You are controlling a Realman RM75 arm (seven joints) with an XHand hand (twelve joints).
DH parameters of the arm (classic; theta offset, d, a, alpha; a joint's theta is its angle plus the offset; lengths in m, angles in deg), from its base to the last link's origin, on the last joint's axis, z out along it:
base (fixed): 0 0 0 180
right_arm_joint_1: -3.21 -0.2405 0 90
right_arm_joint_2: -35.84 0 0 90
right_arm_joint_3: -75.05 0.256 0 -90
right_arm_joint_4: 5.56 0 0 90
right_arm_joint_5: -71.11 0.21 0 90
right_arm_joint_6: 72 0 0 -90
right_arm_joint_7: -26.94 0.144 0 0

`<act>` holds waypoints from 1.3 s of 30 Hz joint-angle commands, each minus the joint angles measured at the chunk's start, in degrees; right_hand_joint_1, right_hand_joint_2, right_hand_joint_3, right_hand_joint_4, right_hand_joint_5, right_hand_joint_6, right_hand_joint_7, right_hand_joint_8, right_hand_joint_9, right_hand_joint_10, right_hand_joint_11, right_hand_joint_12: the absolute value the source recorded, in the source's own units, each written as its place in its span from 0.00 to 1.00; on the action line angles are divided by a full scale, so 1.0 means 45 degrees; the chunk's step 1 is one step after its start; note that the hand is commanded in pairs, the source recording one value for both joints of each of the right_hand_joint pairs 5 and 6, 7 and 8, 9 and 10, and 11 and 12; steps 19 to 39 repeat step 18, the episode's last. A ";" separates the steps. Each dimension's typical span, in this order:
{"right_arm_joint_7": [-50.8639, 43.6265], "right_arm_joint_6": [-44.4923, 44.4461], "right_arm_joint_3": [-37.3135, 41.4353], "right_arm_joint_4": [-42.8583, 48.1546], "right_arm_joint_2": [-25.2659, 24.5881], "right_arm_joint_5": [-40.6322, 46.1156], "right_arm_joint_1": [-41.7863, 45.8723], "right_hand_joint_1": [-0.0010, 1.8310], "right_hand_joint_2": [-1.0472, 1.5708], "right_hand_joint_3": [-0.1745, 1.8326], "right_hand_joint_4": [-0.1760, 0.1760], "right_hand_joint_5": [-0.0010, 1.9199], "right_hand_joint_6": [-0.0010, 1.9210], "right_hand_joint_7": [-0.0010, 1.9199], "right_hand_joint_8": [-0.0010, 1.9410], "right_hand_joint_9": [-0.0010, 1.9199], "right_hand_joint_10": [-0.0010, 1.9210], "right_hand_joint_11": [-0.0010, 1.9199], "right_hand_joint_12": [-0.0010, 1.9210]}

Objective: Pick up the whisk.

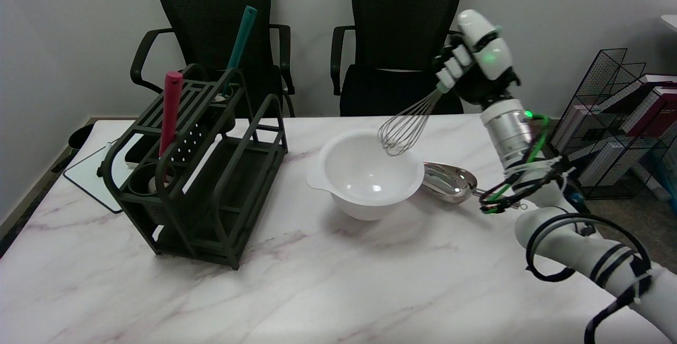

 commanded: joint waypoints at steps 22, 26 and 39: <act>-0.0097 -0.8634 0.2631 0.3896 -0.0814 0.3727 0.5828 0.46 1.00 0.64 0.50 1.00 1.00 1.00 0.99 1.00 1.00 1.00 1.00; -0.0097 -0.8634 0.2631 0.3896 -0.0814 0.3727 0.5828 0.46 1.00 0.64 0.50 1.00 1.00 1.00 0.99 1.00 1.00 1.00 1.00; -0.0097 -0.8634 0.2631 0.3896 -0.0814 0.3727 0.5828 0.46 1.00 0.64 0.50 1.00 1.00 1.00 0.99 1.00 1.00 1.00 1.00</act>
